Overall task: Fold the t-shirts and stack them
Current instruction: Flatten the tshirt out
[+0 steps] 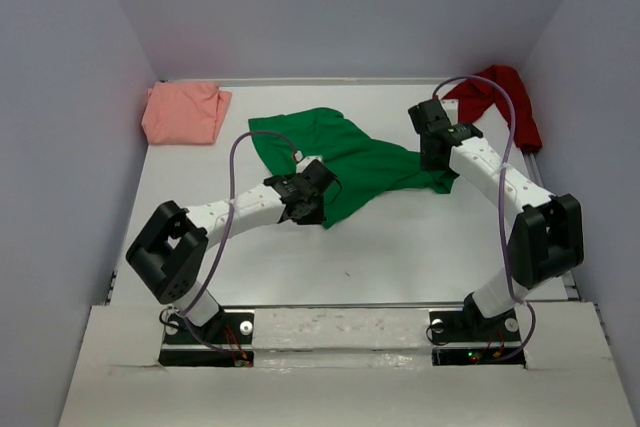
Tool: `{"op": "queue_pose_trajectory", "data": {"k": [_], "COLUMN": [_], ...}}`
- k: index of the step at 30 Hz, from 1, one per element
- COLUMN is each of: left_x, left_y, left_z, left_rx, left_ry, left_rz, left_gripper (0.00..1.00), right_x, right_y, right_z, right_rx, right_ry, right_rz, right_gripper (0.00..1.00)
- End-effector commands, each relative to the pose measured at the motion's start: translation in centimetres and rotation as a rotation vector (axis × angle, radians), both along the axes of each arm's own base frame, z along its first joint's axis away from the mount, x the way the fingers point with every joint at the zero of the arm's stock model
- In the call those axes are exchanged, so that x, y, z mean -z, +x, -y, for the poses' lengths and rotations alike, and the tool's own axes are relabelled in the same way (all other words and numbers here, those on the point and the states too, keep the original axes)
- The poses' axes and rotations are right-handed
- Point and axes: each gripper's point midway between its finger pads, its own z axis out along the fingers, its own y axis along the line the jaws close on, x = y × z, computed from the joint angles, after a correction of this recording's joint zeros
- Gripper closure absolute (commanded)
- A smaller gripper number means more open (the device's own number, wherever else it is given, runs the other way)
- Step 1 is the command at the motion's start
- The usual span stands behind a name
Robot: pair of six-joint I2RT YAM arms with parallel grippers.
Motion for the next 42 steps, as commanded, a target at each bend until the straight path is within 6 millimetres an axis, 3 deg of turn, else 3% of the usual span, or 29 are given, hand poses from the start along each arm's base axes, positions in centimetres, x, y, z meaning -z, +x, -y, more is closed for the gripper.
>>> {"op": "queue_pose_trajectory", "data": {"k": [1,6,11,16,17,18,24,28,34,36,37,38,39,42], "left_x": [-0.1,1.2,2.5,2.4,2.3,1.9,1.6,2.8,4.5,4.6,4.6,4.5,3.9,2.3], "left_y": [-1.0,-1.7,-1.4,-0.3,-0.3,0.0,0.8,0.9,1.1,1.2,1.3,1.3,1.7,2.6], "left_z": [3.9,5.9,6.2,5.3,5.1,4.9,4.1,4.4,5.0,4.9,4.8,4.7,4.3,3.5], "left_rx": [0.046,0.089,0.097,0.064,0.059,0.045,0.025,0.031,0.046,0.046,0.043,0.036,0.014,-0.024], "left_ry": [-0.102,-0.072,-0.027,0.036,0.049,0.057,0.109,0.131,0.147,0.149,0.152,0.157,0.163,0.187], "left_rz": [-0.001,-0.021,-0.028,0.005,0.007,0.026,0.056,0.035,0.009,0.008,0.009,0.011,0.025,0.08], "left_gripper": [0.76,0.76,0.71,0.56,0.47,0.44,0.43,0.43,0.51,0.63,0.81,0.81,1.0,1.0], "right_x": [0.4,-0.1,-1.4,-1.1,-0.7,-0.6,-0.5,-0.8,-0.6,-0.6,-0.6,-0.5,-0.1,0.5], "right_y": [0.7,1.0,0.8,0.7,0.7,0.7,1.1,1.1,0.8,0.7,0.7,0.8,0.8,0.9], "right_z": [-0.3,-0.7,-1.0,-1.3,-1.3,-1.3,-1.6,-1.7,-1.3,-1.3,-1.3,-1.3,-1.4,-1.5], "right_rx": [0.014,-0.002,-0.027,-0.044,-0.047,-0.047,-0.05,-0.056,-0.052,-0.054,-0.051,-0.052,-0.053,-0.049], "right_ry": [0.021,0.045,0.07,0.084,0.082,0.078,0.089,0.093,0.074,0.075,0.073,0.073,0.072,0.072], "right_rz": [0.033,0.046,0.075,0.071,0.059,0.056,0.055,0.06,0.055,0.054,0.054,0.052,0.041,0.027], "right_gripper": [0.46,0.46,0.46,0.46,0.46,0.47,0.47,0.47,0.47,0.47,0.47,0.47,0.47,0.47]}}
